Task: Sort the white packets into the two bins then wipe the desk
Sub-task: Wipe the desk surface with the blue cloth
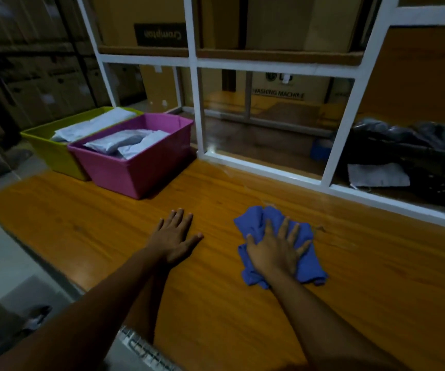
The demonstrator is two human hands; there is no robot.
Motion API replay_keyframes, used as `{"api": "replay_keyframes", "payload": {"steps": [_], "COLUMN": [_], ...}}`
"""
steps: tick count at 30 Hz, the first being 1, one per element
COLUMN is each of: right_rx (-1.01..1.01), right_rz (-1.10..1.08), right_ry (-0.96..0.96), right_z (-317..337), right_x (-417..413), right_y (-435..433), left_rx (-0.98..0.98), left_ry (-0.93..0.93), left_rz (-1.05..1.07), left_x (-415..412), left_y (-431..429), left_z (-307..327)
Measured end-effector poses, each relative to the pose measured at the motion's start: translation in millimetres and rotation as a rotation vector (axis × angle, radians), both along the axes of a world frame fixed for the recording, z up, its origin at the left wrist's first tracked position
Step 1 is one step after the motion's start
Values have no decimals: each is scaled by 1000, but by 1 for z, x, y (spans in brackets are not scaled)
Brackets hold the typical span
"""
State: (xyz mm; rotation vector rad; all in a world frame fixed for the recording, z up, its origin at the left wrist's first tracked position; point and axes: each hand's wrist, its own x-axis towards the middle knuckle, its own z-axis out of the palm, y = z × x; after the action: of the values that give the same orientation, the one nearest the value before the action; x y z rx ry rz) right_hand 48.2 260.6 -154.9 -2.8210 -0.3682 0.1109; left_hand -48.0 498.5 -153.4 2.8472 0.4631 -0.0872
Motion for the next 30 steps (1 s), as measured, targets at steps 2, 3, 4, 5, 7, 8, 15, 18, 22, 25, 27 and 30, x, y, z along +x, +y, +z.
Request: {"api": "replay_keyframes", "payload": {"steps": [2, 3, 4, 5, 7, 8, 15, 18, 22, 25, 27, 30], "right_rx": [-29, -37, -37, -29, -4, -7, -85, -99, -34, 18, -1, -15], "right_rz": [200, 244, 207, 102, -146, -229, 183, 547, 487, 170, 343, 677], "right_ry": [-19, -23, -29, -31, -7, 7, -27, -43, -130, -108, -134, -186], "right_z": [-4, -5, -5, -4, -2, 0, 3, 4, -2, 0, -2, -2], "right_x": [21, 36, 54, 72, 98, 106, 148, 160, 178, 172, 167, 176], "right_y": [0, -2, -3, -1, 14, 27, 100, 113, 152, 217, 258, 290], "left_rx": [19, 39, 53, 60, 63, 65, 63, 53, 84, 78, 53, 43], "left_ry": [-11, -21, -24, -21, -33, -65, -229, -259, -299, -435, -511, -542], "left_rz": [5, 3, -6, -22, -30, 1, 321, 356, 403, 450, 476, 501], "left_x": [24, 33, 40, 47, 56, 59, 65, 62, 62, 66, 68, 68], "left_y": [16, 22, 28, 33, 42, 46, 47, 46, 46, 48, 50, 51], "left_z": [1, 0, -1, -1, -2, -3, -8, -5, -8, -12, -12, -12]}}
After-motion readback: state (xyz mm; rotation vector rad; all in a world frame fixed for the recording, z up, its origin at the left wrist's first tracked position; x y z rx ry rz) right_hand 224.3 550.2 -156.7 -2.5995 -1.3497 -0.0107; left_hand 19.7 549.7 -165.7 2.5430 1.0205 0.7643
